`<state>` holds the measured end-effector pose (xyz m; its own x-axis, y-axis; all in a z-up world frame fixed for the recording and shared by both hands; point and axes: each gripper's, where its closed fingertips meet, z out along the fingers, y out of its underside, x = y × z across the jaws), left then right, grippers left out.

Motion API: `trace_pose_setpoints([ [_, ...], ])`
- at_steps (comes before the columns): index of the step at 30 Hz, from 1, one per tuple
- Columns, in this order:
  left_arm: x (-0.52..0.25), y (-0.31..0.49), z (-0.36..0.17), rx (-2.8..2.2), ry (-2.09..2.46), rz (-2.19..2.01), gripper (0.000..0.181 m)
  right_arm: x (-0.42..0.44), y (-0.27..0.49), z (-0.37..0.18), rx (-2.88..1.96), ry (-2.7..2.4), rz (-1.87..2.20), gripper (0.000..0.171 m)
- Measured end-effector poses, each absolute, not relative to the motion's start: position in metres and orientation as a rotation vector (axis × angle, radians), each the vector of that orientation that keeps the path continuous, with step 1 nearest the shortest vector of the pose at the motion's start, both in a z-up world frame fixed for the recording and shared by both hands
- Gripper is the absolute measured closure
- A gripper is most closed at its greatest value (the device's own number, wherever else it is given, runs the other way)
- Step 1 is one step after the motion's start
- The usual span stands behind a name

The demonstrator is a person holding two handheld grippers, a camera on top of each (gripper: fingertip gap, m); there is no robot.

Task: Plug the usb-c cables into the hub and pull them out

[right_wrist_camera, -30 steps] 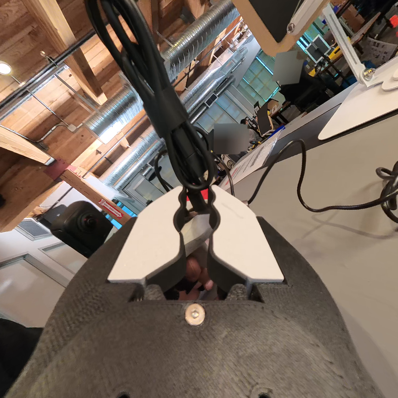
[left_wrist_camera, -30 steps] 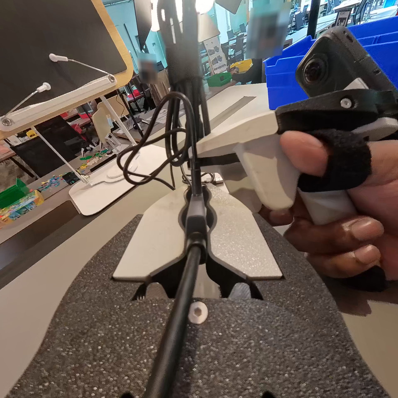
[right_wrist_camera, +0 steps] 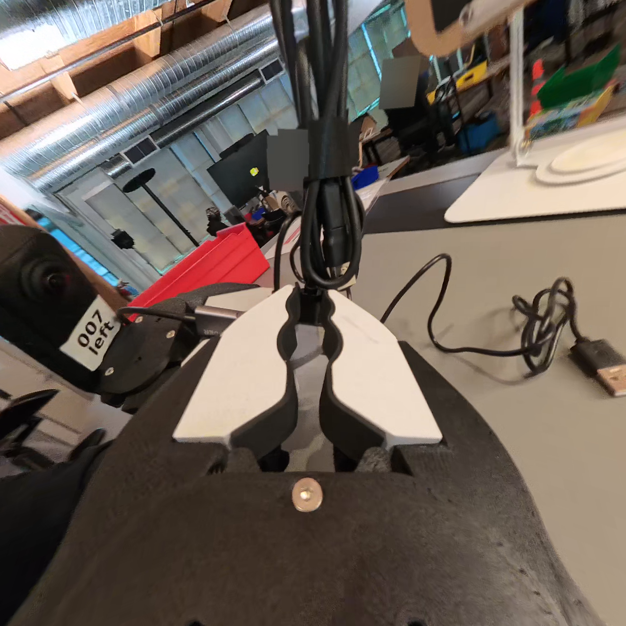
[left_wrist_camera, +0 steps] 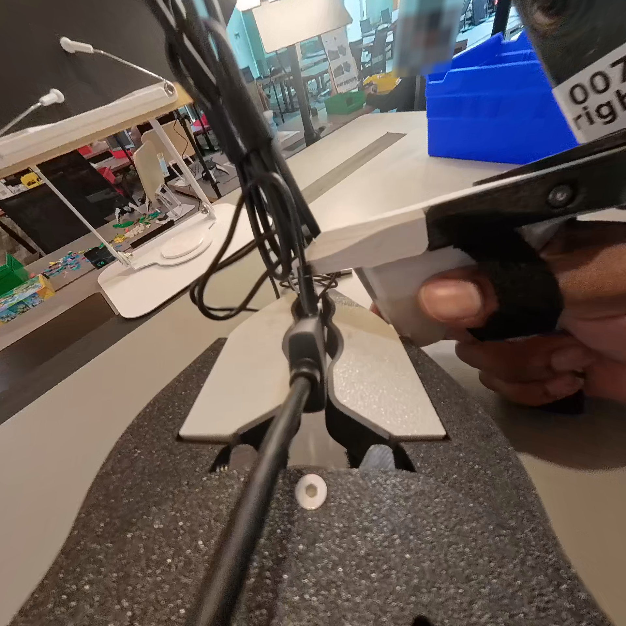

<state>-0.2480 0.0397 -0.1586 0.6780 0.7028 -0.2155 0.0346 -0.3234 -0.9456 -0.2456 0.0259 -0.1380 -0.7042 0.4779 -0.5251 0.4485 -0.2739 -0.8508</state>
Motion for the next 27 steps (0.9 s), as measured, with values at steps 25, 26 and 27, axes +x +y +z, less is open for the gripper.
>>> trace_pose_setpoints([
  [25, -0.255, 0.012, -0.131, -1.314, -0.784, 0.077, 0.173, -0.235, 0.018, -0.132, -0.247, -1.803, 1.509, 0.114],
  [26, -0.254, 0.014, -0.132, -1.33, -0.777, 0.086, 0.173, -0.234, 0.015, -0.136, -0.216, -1.816, 1.46, 0.109],
  [27, -0.253, 0.016, -0.132, -1.343, -0.772, 0.094, 0.173, -0.233, 0.013, -0.139, -0.196, -1.826, 1.422, 0.107],
])
